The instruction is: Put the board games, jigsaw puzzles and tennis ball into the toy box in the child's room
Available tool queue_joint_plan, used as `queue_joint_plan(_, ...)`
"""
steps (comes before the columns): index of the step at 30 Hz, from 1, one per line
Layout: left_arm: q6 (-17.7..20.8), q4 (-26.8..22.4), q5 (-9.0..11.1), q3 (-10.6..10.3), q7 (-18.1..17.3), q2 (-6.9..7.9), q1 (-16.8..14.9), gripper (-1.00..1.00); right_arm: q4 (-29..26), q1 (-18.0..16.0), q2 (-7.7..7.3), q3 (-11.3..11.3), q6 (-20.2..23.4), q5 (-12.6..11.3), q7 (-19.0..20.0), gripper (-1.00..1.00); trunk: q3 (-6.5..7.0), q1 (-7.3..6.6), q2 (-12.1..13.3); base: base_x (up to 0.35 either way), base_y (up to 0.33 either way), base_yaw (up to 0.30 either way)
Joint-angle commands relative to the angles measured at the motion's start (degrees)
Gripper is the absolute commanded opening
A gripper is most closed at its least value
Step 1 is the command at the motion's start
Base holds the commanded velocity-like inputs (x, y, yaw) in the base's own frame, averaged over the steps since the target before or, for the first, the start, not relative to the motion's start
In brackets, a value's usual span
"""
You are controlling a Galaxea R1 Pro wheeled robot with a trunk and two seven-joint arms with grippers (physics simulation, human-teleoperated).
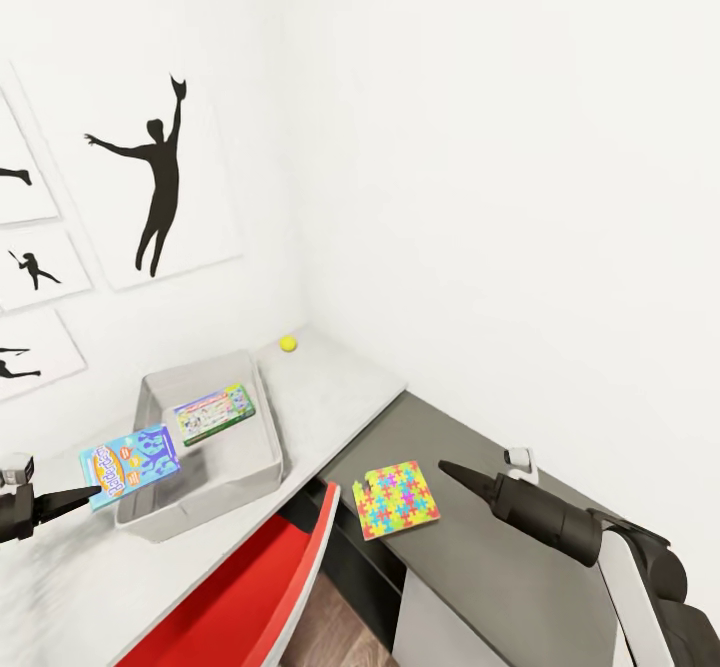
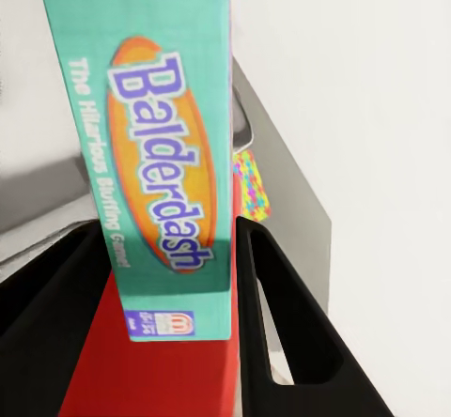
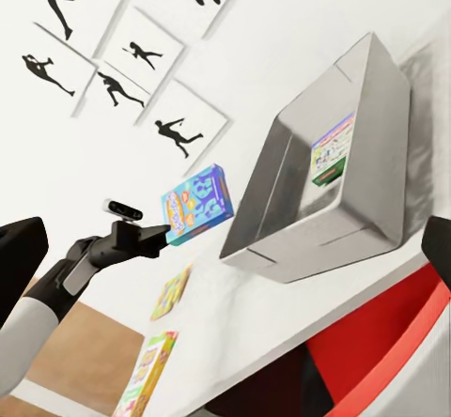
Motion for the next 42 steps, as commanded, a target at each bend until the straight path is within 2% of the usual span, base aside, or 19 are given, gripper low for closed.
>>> queue_joint_plan(1,0.58,0.00,-0.05,0.01,-0.27,0.01,-0.05,-1.00,-0.01,-0.05,-0.01,-0.04,0.25,-0.01,0.16,1.00,-0.20,0.04,-0.12,0.042,-0.001,0.001)
queue_joint_plan(30,0.63,0.00,-0.05,0.01,-0.27,-0.08,-0.05,-1.00,-0.01,-0.04,0.01,-0.71,0.16,0.08,0.08,1.00,-1.45,0.04,-0.12,0.064,0.000,0.000)
queue_joint_plan(42,0.61,0.00,-0.05,0.01,-0.27,-0.07,-0.05,-1.00,-0.01,-0.04,-0.03,-0.79,0.25,0.08,-0.18,1.00,-2.43,0.04,-0.12,0.035,0.000,0.000)
